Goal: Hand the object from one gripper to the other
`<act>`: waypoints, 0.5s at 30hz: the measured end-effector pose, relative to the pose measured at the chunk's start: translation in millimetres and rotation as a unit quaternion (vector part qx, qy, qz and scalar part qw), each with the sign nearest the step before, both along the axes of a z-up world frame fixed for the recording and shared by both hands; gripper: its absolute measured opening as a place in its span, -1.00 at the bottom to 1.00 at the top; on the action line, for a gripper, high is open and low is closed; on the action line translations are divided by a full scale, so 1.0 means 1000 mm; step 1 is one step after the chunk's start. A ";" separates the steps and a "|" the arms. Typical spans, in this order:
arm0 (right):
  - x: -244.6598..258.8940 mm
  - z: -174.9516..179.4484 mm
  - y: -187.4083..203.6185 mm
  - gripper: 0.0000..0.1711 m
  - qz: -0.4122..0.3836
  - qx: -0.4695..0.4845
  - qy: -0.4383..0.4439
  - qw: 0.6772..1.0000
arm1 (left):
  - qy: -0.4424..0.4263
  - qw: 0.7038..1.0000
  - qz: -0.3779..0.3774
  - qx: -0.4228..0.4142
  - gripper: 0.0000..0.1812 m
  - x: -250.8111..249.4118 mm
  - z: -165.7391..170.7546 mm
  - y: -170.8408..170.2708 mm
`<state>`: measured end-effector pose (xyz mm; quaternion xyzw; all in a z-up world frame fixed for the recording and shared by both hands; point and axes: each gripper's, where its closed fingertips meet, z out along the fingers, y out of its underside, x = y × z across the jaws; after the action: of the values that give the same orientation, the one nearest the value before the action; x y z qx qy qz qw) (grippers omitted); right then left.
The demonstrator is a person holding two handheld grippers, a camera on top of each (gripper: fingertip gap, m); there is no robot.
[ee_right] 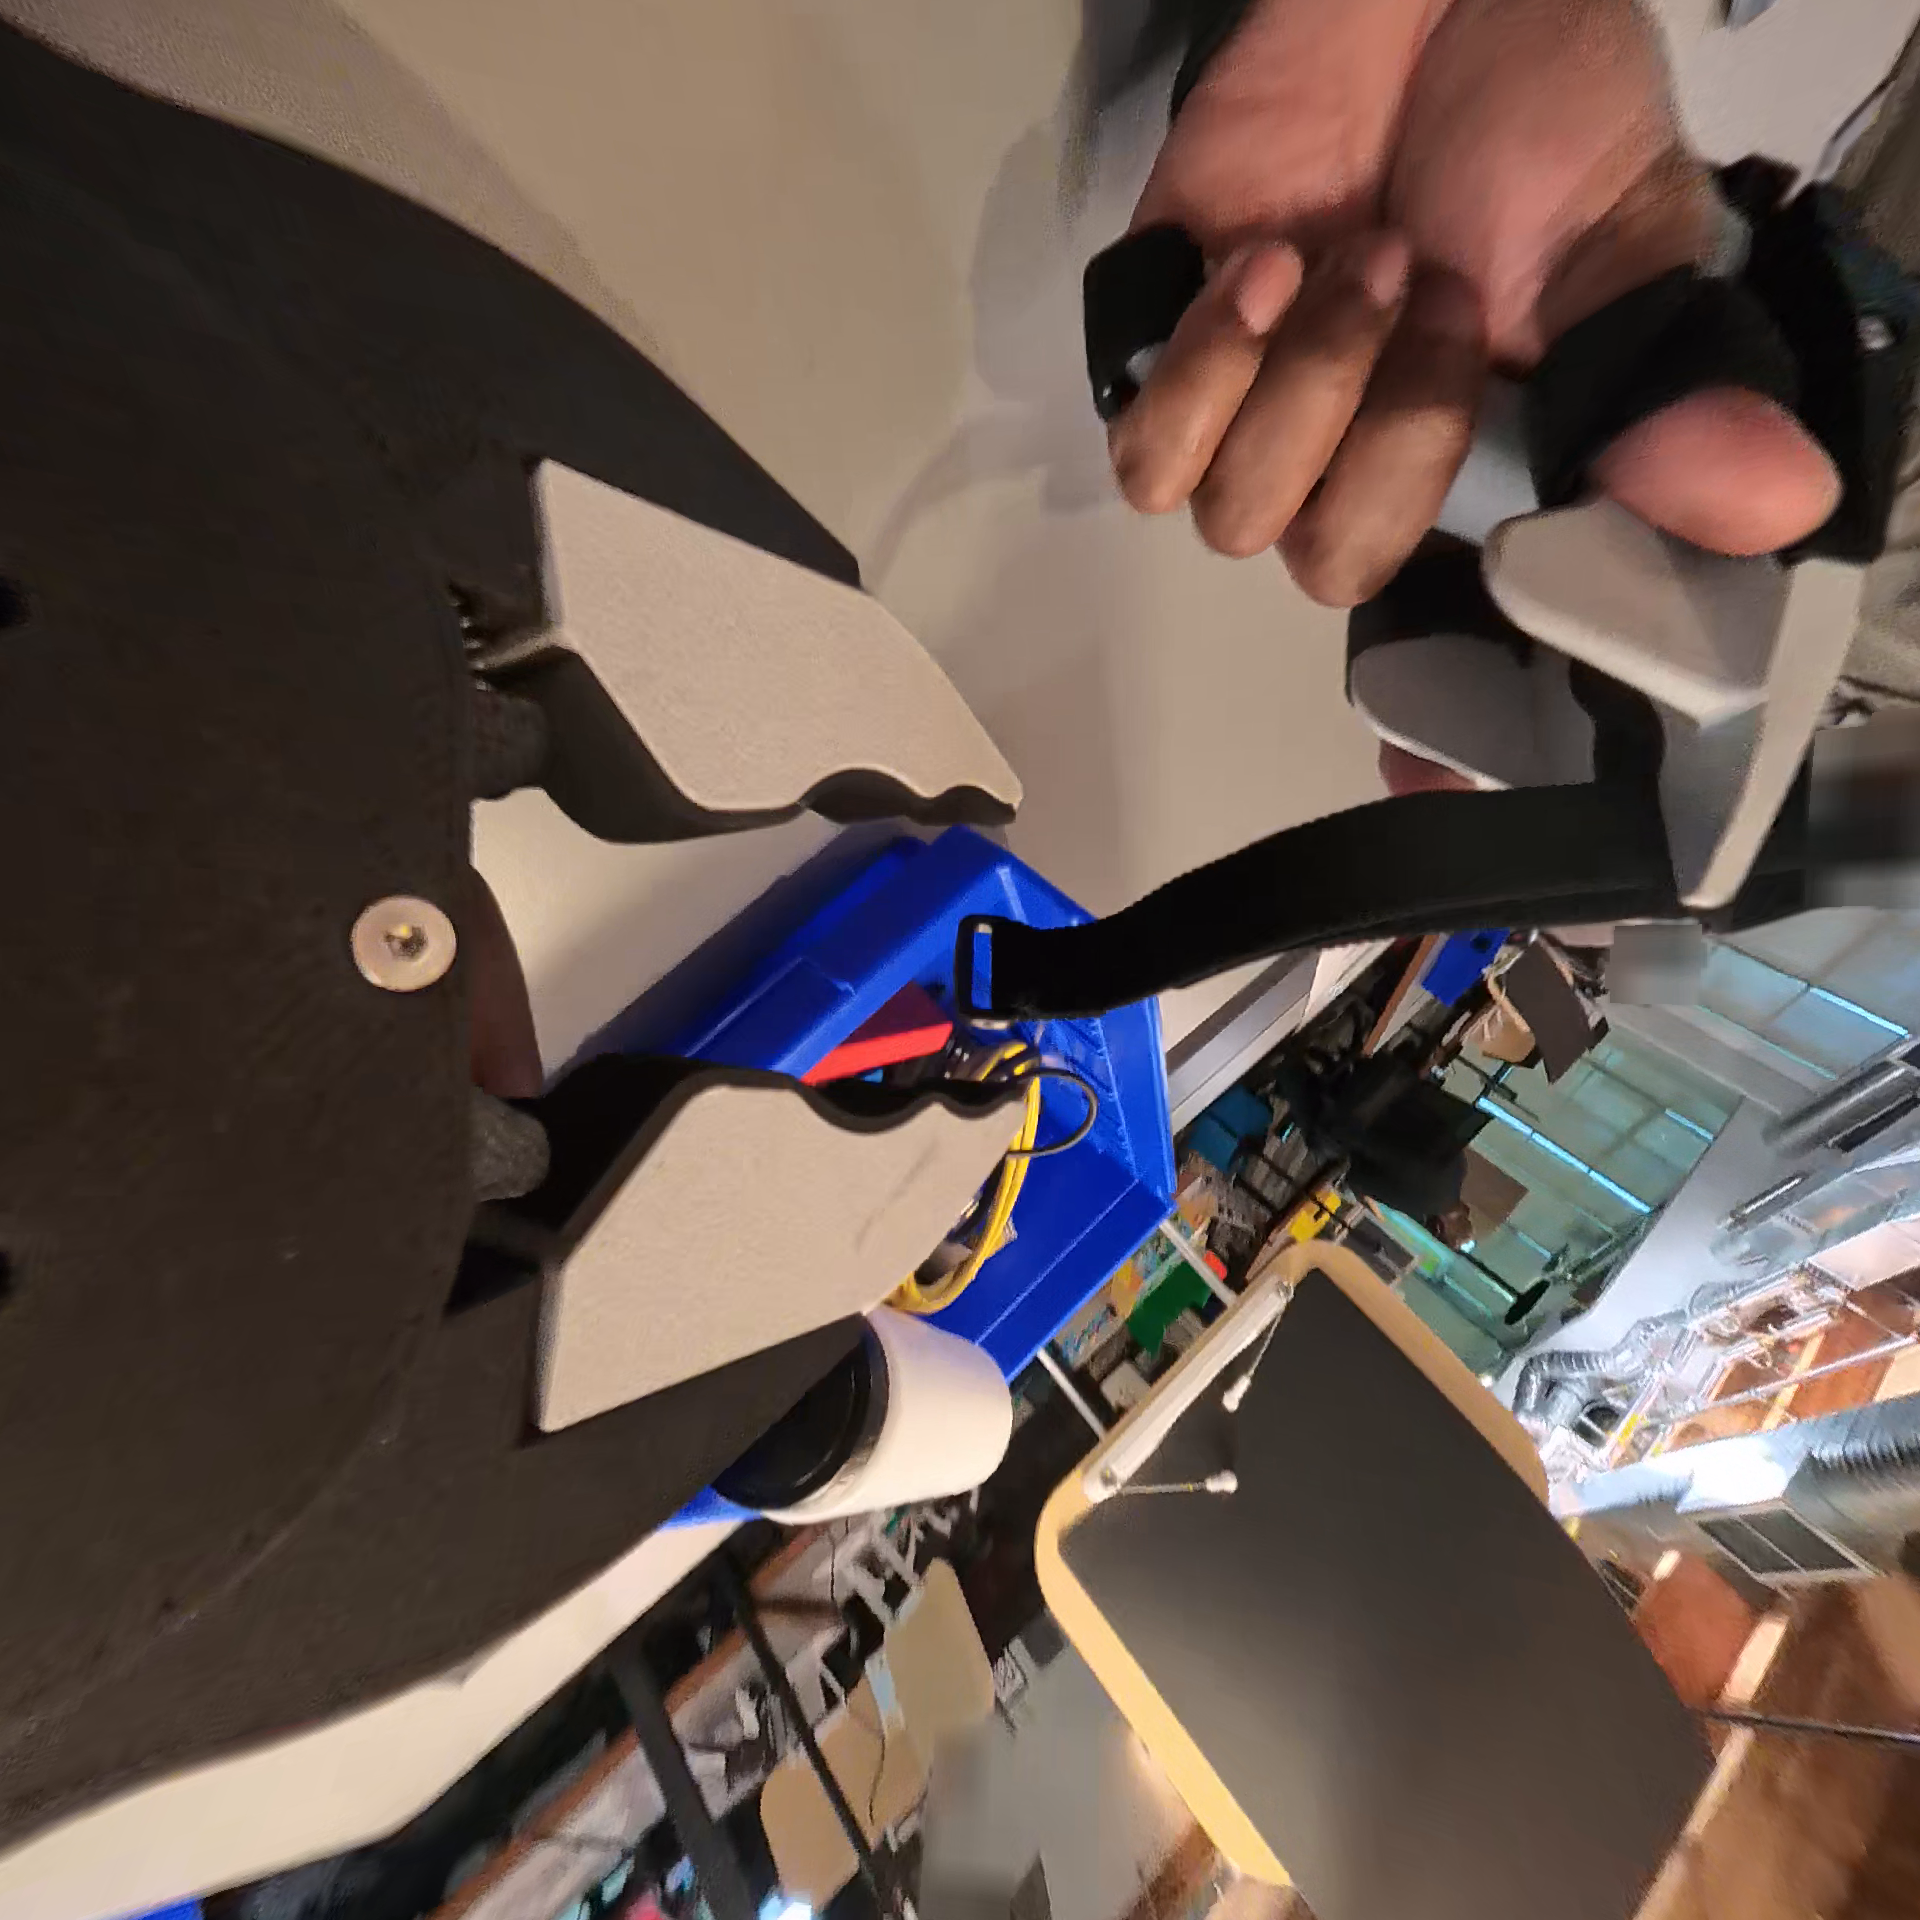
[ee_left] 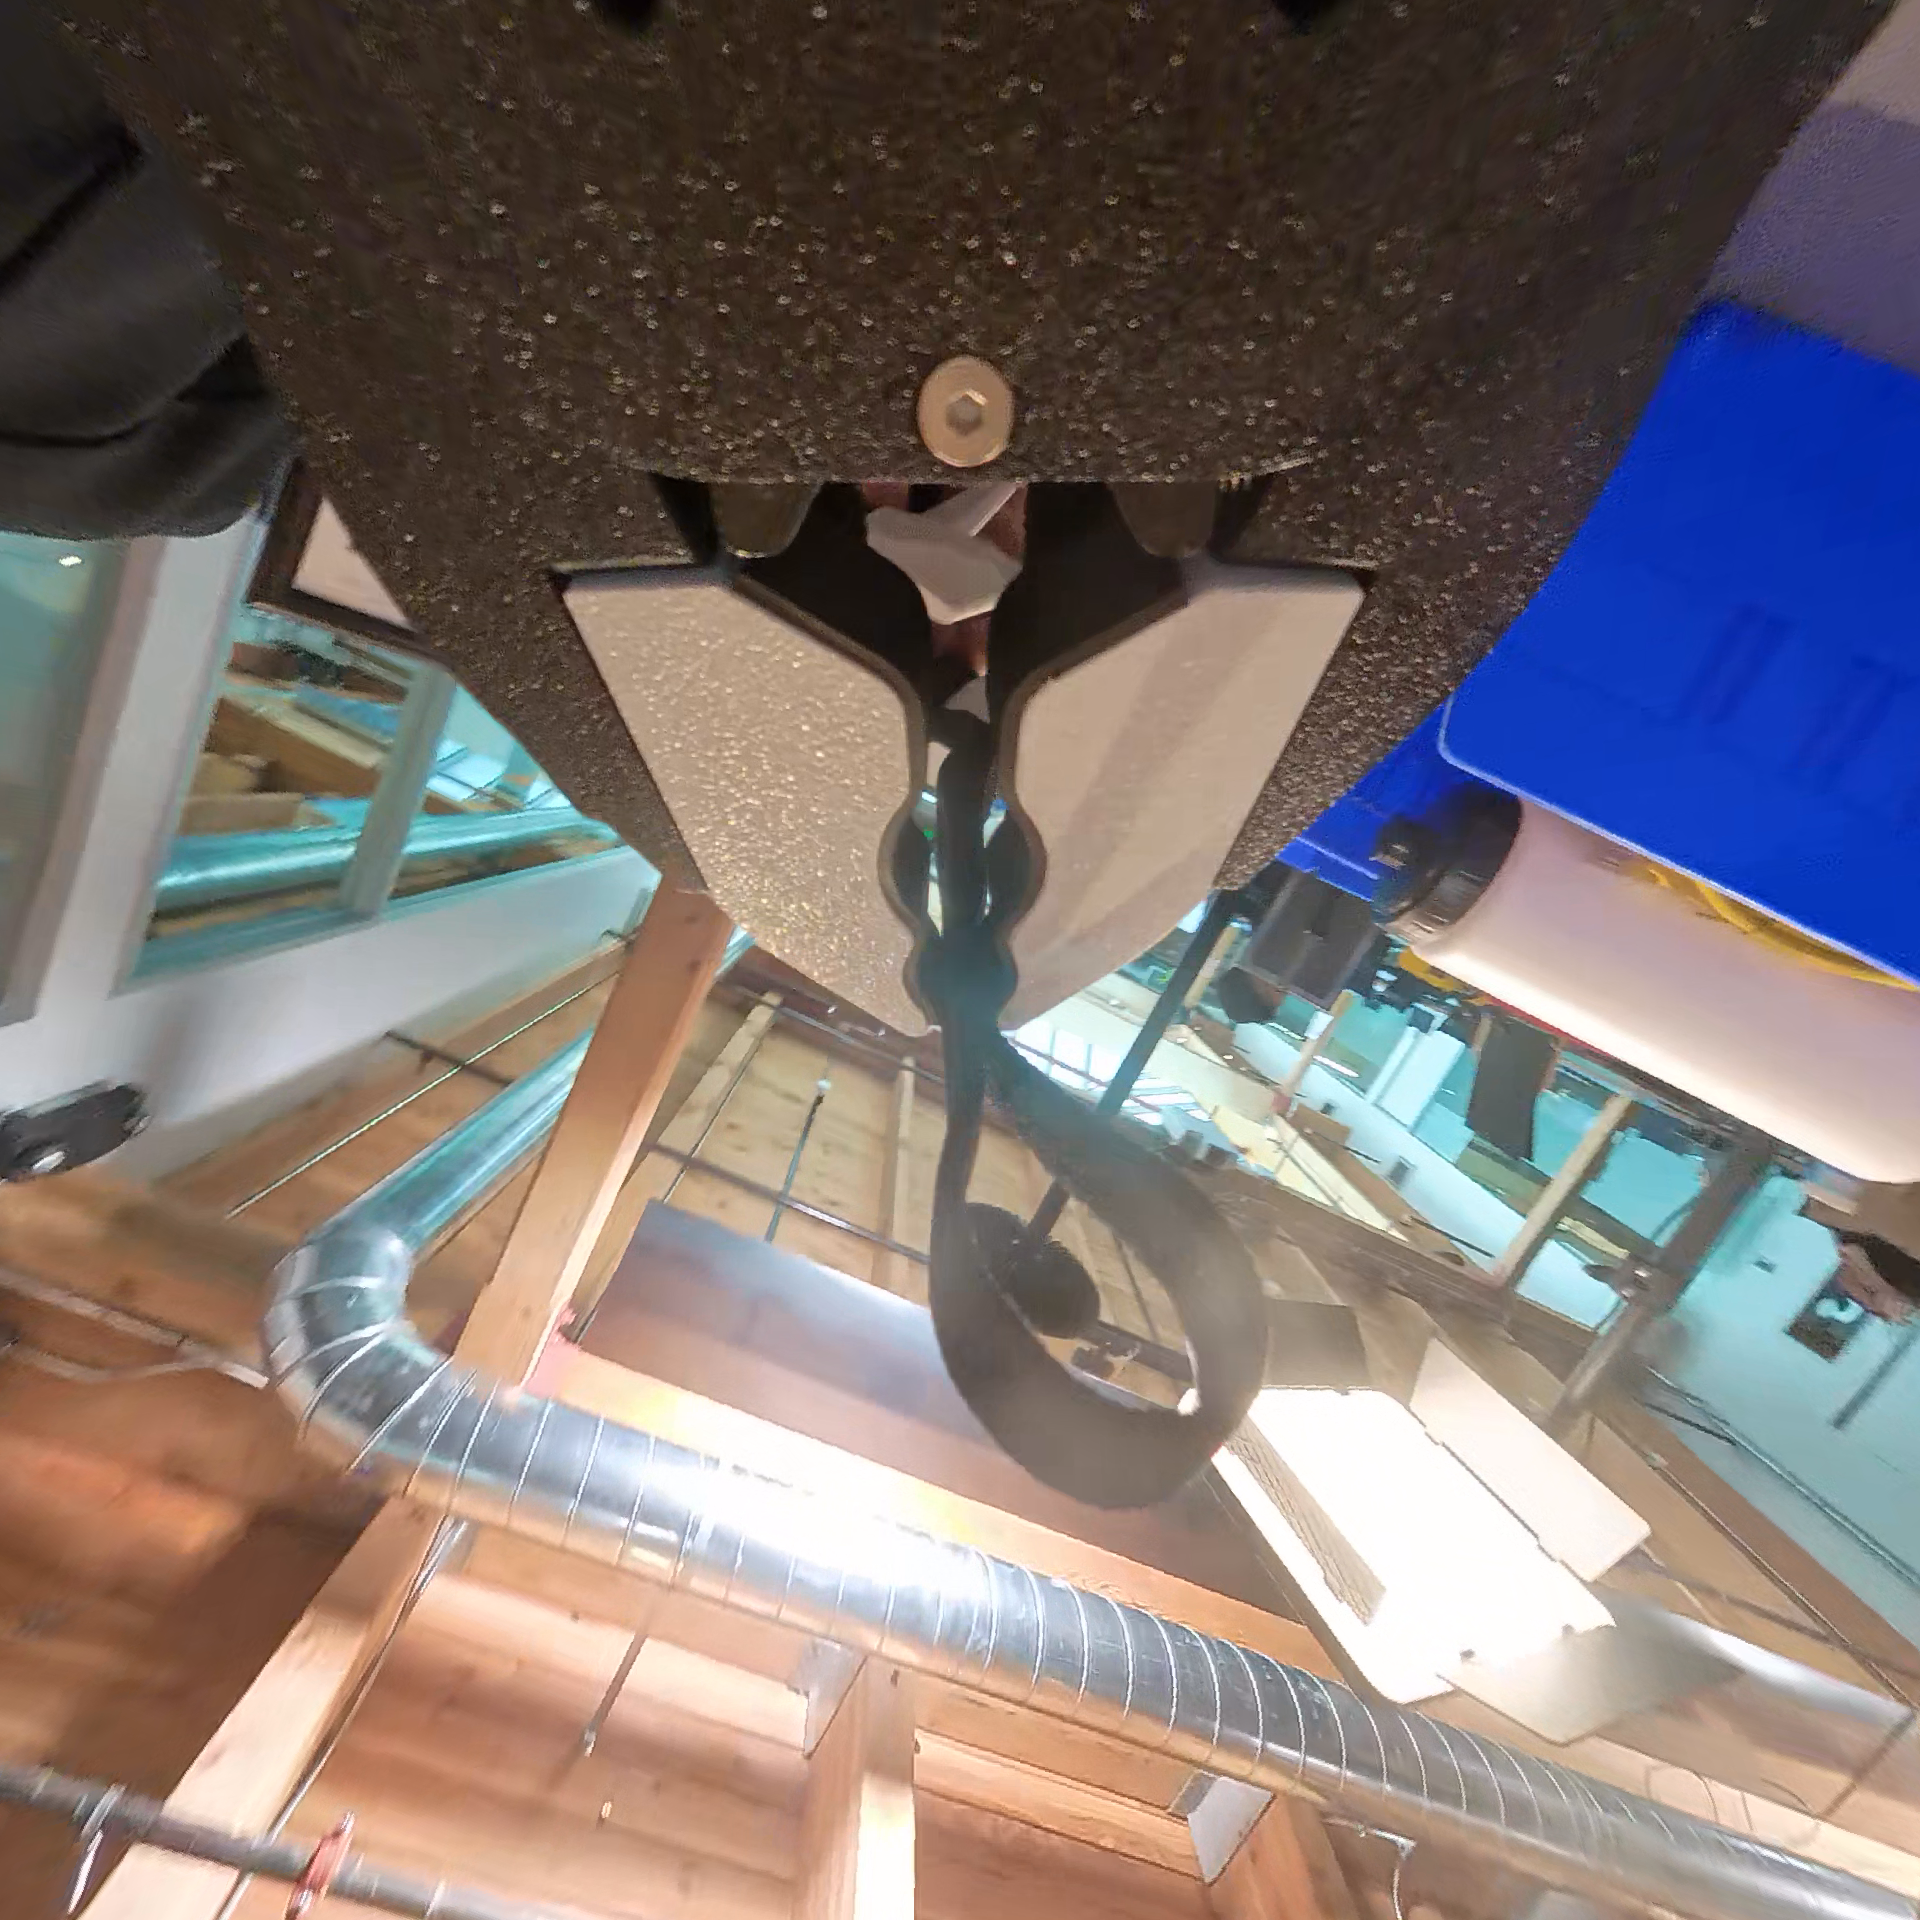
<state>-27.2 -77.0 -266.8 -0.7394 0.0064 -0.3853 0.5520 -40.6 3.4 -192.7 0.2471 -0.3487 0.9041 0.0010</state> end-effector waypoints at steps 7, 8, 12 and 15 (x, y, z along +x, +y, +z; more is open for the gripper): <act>-0.008 -0.001 0.009 -0.33 0.051 0.040 0.078 0.995 | -0.018 0.999 -0.050 -0.005 -0.93 -0.010 0.003 -0.009; -0.012 0.000 0.009 -0.33 0.076 0.058 0.108 0.990 | -0.023 0.998 -0.058 -0.007 -0.93 -0.013 0.004 -0.010; -0.022 0.008 0.006 -0.38 0.157 0.124 0.218 0.955 | -0.042 0.993 -0.098 -0.045 -0.93 -0.023 0.012 -0.007; -0.035 0.022 0.003 -0.47 0.215 0.171 0.245 0.930 | -0.051 0.990 -0.110 -0.071 -0.93 -0.027 0.016 -0.003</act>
<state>-61.7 -74.2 -244.4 -0.6889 0.0477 -0.0576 0.7210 -67.1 0.7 -176.5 0.1599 -0.3081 0.9324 0.1007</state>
